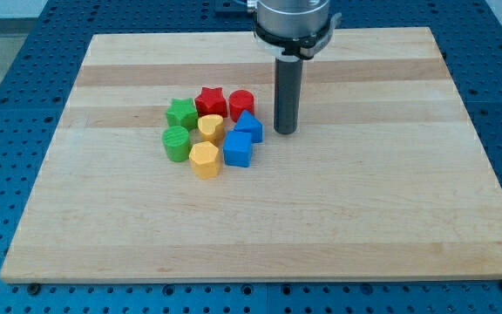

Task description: Move group of blocks up a bit

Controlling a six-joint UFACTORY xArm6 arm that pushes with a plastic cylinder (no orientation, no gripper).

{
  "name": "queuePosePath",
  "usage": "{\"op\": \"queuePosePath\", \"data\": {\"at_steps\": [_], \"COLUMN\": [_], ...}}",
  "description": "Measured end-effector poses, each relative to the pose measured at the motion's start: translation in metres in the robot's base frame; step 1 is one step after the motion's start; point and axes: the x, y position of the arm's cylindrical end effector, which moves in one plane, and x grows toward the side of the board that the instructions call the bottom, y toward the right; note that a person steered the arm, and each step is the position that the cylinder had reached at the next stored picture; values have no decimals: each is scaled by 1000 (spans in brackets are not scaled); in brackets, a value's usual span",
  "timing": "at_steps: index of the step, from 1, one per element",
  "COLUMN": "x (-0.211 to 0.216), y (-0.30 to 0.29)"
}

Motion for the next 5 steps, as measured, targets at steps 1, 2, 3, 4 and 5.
{"op": "queuePosePath", "data": {"at_steps": [1,2,3,4,5], "x": [34,59,56,37,18], "y": [-5,-39,-87,-109,-104]}}
